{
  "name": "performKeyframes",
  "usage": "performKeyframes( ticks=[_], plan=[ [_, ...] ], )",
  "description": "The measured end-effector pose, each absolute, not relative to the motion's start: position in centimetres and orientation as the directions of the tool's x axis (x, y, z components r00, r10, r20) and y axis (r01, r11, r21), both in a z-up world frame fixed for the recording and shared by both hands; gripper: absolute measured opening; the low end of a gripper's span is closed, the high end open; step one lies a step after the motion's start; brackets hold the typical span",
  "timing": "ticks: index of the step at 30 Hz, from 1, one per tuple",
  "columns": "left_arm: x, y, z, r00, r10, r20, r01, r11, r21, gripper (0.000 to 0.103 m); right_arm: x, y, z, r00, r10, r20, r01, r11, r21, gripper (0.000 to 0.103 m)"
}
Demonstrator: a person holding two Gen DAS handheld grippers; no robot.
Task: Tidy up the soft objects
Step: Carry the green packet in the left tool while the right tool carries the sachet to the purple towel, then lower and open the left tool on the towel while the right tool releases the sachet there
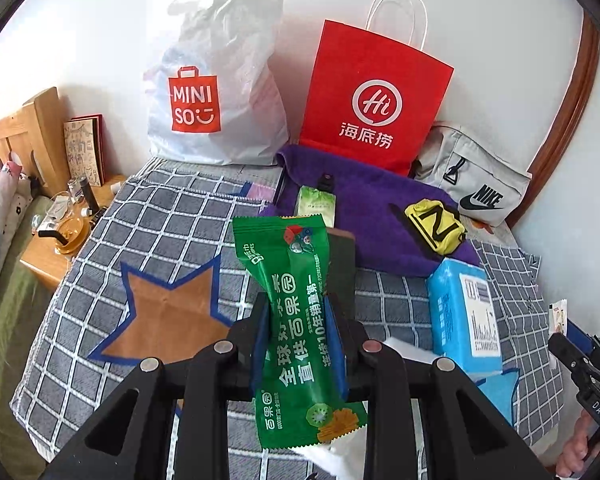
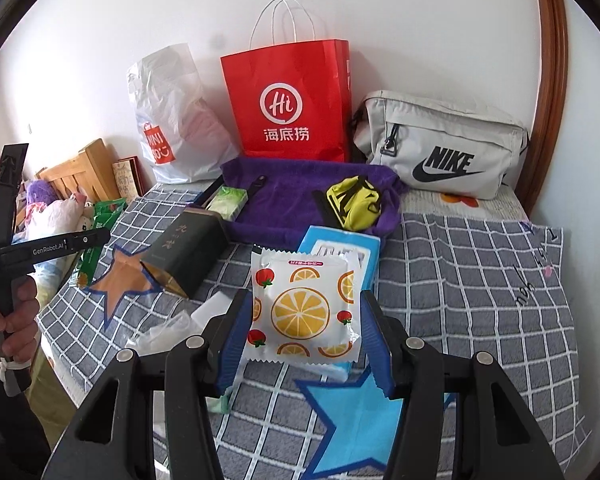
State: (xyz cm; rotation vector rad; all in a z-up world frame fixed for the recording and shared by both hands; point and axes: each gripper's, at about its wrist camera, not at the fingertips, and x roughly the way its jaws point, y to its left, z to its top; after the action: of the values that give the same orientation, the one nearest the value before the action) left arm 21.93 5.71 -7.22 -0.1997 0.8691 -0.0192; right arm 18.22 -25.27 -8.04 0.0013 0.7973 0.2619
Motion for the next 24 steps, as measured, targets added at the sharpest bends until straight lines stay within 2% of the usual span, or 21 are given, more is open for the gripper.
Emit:
performKeyframes(
  ticks=[24],
  plan=[
    [34.7,4.2,-7.7,0.610,-0.128,-0.782,-0.036,0.981,-0.189,0.025,32.9,-24.0,-8.8,0.661,0.267,-0.702,-0.265,0.957,0.114,0.053]
  ],
)
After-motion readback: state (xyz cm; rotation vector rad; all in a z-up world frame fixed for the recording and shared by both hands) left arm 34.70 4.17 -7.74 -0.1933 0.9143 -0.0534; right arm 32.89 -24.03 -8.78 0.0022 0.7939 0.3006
